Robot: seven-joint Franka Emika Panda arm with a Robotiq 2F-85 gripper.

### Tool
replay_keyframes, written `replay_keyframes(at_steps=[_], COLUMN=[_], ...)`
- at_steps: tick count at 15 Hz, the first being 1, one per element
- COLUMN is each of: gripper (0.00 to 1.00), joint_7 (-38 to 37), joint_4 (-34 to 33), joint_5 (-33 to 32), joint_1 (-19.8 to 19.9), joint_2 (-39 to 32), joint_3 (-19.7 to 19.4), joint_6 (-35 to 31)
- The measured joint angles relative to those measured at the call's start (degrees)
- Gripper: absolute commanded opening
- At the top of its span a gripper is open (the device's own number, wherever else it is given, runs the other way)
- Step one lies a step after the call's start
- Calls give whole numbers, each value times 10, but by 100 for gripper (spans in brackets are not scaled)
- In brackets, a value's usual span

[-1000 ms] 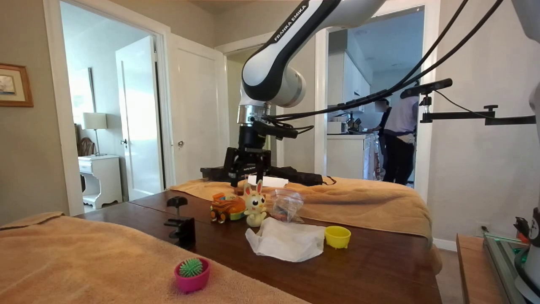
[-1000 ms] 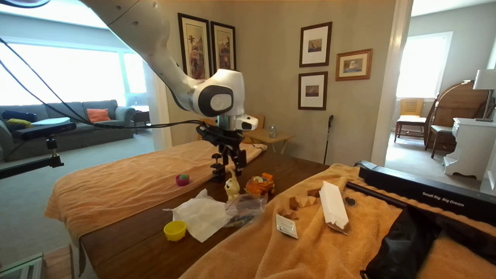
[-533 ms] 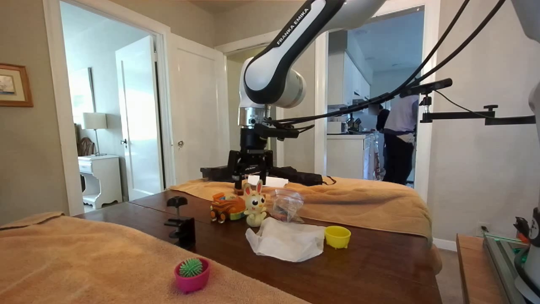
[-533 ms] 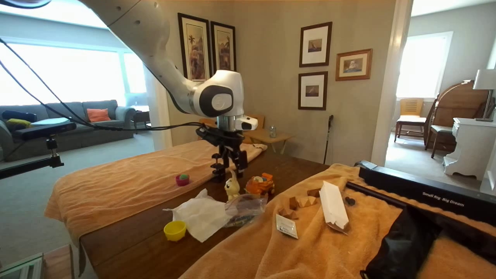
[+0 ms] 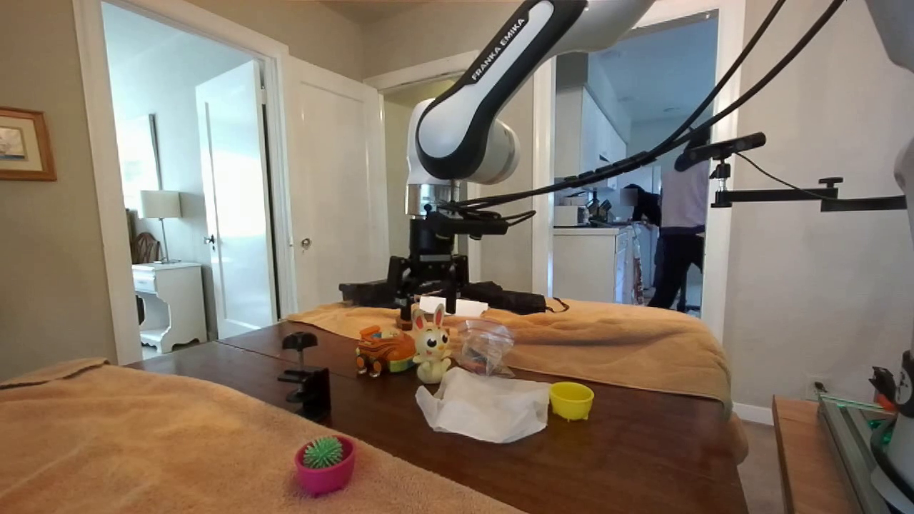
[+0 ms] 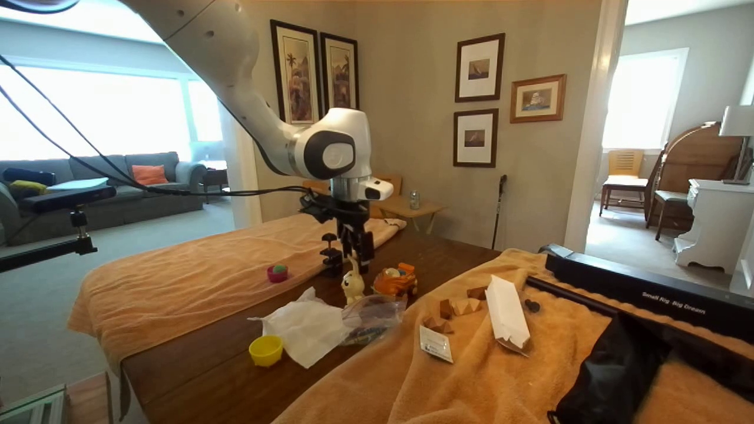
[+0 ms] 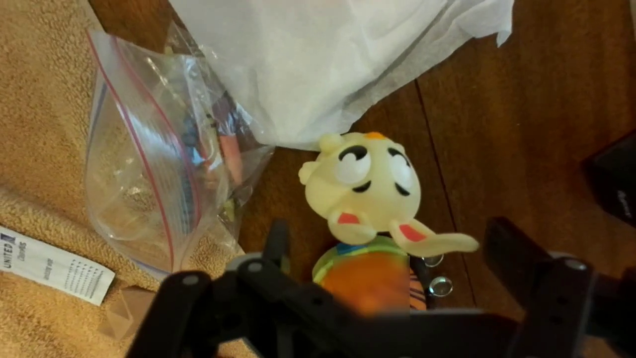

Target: Squeeze the fluffy toy

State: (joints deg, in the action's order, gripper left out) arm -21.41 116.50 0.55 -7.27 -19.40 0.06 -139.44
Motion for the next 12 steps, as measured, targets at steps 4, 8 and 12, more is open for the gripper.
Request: replay_keyframes(at_steps=[4, 8, 12], gripper=[100, 100, 100], joint_7=[-51, -89, -107], joint_4=[5, 8, 18], joint_5=[0, 0, 0], joint_1=[-7, -11, -12], joint_2=[0, -1, -1], joint_3=[0, 0, -1], joint_6=[0, -7, -20])
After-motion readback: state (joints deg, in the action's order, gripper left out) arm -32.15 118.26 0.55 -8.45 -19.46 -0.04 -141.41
